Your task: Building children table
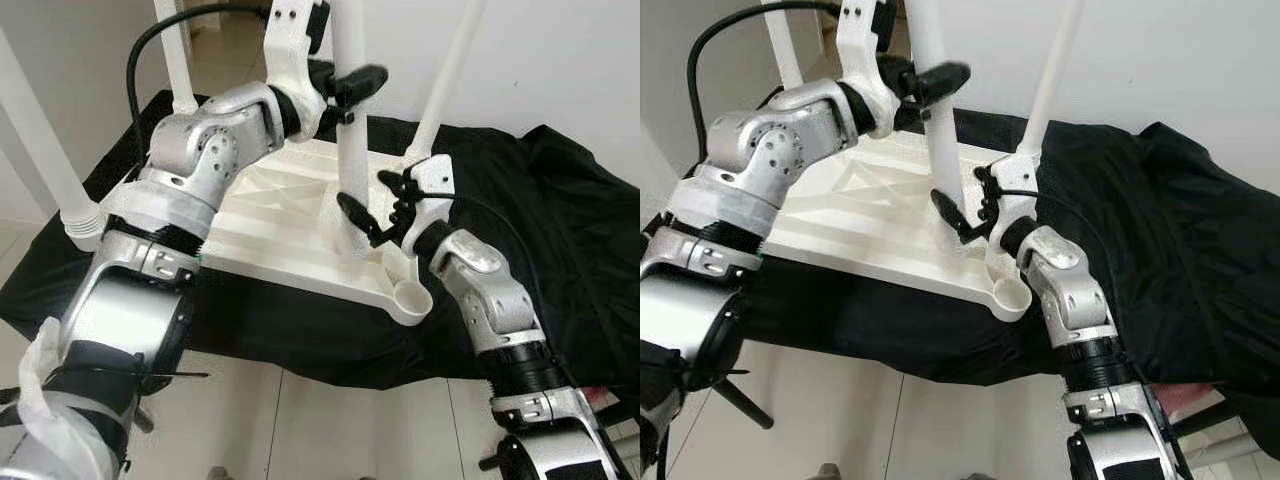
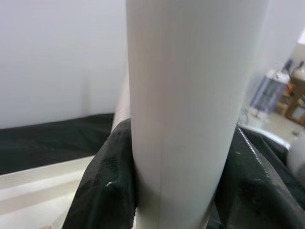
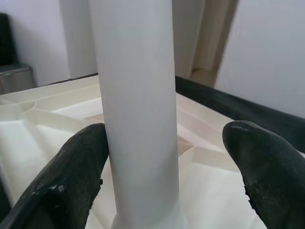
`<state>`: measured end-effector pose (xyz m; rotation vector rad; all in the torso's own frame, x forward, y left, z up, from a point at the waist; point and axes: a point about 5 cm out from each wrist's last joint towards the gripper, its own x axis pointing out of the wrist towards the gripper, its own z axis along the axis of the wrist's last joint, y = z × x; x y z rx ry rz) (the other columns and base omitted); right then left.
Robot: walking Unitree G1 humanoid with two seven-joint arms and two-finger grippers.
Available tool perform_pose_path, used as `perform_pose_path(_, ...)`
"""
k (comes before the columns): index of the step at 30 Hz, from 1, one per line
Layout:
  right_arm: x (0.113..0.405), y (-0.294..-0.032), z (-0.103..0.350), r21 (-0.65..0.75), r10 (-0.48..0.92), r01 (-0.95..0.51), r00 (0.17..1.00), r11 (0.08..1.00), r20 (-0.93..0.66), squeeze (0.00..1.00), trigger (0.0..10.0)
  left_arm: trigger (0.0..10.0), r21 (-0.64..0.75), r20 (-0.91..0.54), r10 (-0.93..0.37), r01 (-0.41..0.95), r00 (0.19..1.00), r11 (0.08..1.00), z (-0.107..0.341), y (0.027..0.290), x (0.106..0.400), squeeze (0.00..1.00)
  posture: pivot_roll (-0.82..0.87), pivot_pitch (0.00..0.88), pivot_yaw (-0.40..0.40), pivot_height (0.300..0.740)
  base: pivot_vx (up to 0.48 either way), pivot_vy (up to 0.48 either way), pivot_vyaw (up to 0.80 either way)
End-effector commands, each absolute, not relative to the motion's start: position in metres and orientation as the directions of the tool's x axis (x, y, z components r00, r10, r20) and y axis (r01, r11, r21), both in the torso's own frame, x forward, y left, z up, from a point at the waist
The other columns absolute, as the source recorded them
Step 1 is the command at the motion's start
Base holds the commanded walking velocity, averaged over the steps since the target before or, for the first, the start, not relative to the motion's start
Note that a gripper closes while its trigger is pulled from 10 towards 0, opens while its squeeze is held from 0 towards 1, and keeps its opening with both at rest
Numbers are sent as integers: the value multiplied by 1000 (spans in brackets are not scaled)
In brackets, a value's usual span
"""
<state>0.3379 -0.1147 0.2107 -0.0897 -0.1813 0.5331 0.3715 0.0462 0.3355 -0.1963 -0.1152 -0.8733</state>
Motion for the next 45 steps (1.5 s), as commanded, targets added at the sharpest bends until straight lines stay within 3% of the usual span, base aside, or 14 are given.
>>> perform_pose_path(1, 344, -114, 206, -153, 438, -418, 890, 895, 129, 0, 10000, 10000, -130, 213, -716, 745, 665, 654, 343, 44, 373, 0, -17, 0, -30, 740, 0, 0, 0)
perform_pose_path(11, 353, -101, 198, -180, 247, -221, 959, 959, 139, 0, 10000, 10000, -81, 268, -659, 698, 703, 712, 345, 29, 368, 0, -21, 0, -12, 740, 0, 0, 0)
perform_pose_path(18, 349, -80, 190, -162, 229, -206, 964, 965, 136, 0, 10000, 10000, -121, 294, -657, 709, 694, 695, 346, 15, 362, 0, -22, 0, -15, 740, 0, 0, 0)
perform_pose_path(31, 362, -91, 200, -188, 90, -55, 978, 981, 188, 0, 10000, 10000, -115, 309, -675, 731, 670, 673, 349, -1, 355, 0, -12, 0, -42, 740, 0, 0, 0)
perform_pose_path(38, 363, -92, 198, -211, 81, -42, 980, 977, 181, 0, 10000, 10000, -112, 316, -676, 734, 666, 670, 351, -3, 353, 0, -11, 0, -42, 740, 0, 0, 0)
perform_pose_path(39, 364, -92, 197, -221, 84, -43, 980, 974, 179, 0, 5843, 10000, -111, 318, -677, 735, 664, 669, 351, -4, 353, 0, -10, 0, -40, 740, 0, 0, 0)
perform_pose_path(40, 364, -92, 197, -221, 84, -43, 980, 974, 179, 0, 5843, 10000, -111, 318, -677, 735, 664, 669, 351, -4, 353, 0, -10, 0, -40, 740, 0, 0, 0)
perform_pose_path(41, 364, -92, 197, -237, 82, -39, 981, 971, 173, 0, 1608, 10000, -109, 319, -676, 734, 664, 670, 351, -4, 353, 0, -9, 0, -40, 740, 0, 0, 0)
perform_pose_path(42, 365, -92, 196, -248, 80, -36, 982, 968, 169, 0, 1608, 10000, -108, 319, -676, 734, 664, 671, 351, -4, 353, 0, -9, 0, -39, 740, 0, 0, 0)
perform_pose_path(43, 366, -93, 196, -252, 80, -36, 983, 967, 168, 0, 0, 10000, -105, 320, -678, 736, 662, 669, 351, -4, 353, 0, -8, 0, -39, 740, 0, 0, 0)
perform_pose_path(45, 366, -93, 196, -264, 85, -37, 981, 964, 172, 0, 0, 10000, -103, 319, -681, 738, 659, 667, 351, -5, 353, 0, -8, 0, -38, 740, 0, 0, 0)
